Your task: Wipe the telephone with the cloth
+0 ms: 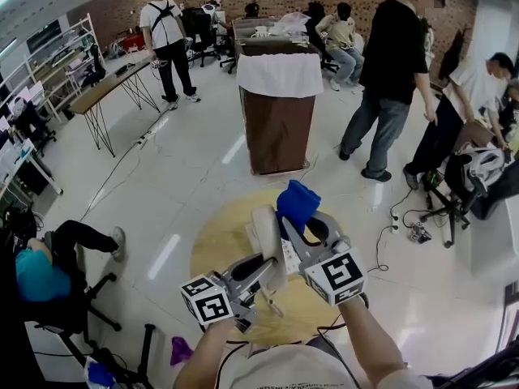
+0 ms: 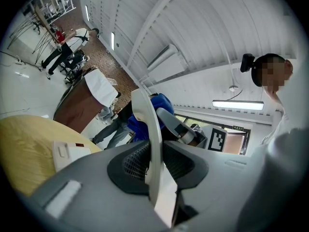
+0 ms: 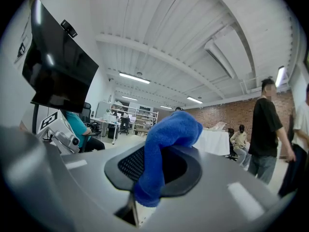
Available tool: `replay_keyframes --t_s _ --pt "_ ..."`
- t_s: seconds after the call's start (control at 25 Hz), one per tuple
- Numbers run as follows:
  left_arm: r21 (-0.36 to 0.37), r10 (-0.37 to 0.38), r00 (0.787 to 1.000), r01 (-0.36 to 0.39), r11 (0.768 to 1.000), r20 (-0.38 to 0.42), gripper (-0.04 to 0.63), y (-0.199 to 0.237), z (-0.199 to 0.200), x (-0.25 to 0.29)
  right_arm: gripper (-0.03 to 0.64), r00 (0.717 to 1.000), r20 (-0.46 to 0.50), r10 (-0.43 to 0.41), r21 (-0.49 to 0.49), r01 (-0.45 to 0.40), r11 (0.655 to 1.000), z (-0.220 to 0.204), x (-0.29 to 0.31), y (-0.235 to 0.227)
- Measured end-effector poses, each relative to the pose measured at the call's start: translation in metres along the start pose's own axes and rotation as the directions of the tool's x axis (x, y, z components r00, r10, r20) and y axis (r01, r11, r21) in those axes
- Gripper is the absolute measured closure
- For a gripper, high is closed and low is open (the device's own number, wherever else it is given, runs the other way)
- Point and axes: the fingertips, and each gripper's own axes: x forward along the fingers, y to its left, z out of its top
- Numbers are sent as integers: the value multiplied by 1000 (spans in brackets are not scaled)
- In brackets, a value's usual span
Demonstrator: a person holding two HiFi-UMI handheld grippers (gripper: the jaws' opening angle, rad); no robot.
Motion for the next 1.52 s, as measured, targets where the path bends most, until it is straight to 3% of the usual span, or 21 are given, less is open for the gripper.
replay_keyframes --t_s 0.84,1.52 --pt "-32 48 996 -46 998 71 517 23 29 -4 546 997 -53 57 -1 -57 998 -34 -16 40" --pt "-3 74 990 -74 997 119 517 31 57 -2 546 994 -93 52 54 -47 997 -69 -29 51"
